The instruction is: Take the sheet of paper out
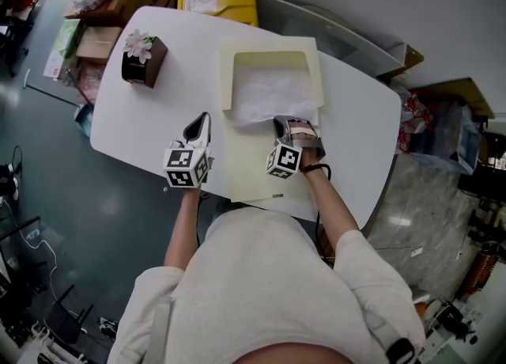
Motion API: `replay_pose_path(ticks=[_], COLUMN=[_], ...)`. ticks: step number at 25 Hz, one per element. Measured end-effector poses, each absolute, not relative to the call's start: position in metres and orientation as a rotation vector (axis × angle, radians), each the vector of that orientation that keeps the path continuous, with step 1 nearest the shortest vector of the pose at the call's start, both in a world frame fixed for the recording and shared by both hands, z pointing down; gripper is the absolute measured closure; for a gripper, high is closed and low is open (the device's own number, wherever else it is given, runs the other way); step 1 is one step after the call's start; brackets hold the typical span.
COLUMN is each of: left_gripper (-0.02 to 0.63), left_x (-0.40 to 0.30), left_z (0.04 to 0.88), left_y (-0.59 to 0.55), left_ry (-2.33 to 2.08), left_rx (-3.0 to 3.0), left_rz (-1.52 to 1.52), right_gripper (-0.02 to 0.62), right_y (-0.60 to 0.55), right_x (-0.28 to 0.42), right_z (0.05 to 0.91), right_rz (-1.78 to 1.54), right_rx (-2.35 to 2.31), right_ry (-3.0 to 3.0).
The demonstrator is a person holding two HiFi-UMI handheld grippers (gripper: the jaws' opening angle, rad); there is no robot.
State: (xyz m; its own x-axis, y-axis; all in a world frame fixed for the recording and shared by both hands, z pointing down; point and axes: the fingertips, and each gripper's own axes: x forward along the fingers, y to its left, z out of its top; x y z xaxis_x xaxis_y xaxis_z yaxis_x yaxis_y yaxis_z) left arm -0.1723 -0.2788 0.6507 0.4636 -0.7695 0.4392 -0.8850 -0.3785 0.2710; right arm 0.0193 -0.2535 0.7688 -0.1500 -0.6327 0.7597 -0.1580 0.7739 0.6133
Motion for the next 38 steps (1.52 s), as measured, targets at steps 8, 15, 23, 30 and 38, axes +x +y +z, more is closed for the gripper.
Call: replay_pose_path(ticks=[8, 15, 23, 30, 38], left_gripper=[0.606, 0.606, 0.606, 0.606, 0.606], left_x=[-0.159, -0.141, -0.128, -0.125, -0.127], left_z=[0.622, 0.602, 0.576, 0.554, 0.541], left_y=[-0.282, -0.29, -0.299, -0.306, -0.318], left_ry=[-1.384, -1.362, -1.367, -1.386, -1.441], left_rx=[2.31, 2.372, 2.425, 2.467, 2.479], left_rz=[0.318, 0.316, 0.284, 0.275, 0.271], right_gripper=[0.595, 0.594, 0.594, 0.594, 0.594], right_y=[-0.243, -0.266, -0.284, -0.3, -0.315], right_x=[0.029, 0.04, 0.045, 0.046, 0.049], right_z=[0.737, 0.684, 0.627, 0.593, 0.562], right_rz=[-0.485, -0.489, -0.52, -0.524, -0.277], right_rx=[0.699, 0.866, 0.981, 1.055, 1.248], right_ry=[-1.715, -1.75, -1.783, -1.817, -2.003])
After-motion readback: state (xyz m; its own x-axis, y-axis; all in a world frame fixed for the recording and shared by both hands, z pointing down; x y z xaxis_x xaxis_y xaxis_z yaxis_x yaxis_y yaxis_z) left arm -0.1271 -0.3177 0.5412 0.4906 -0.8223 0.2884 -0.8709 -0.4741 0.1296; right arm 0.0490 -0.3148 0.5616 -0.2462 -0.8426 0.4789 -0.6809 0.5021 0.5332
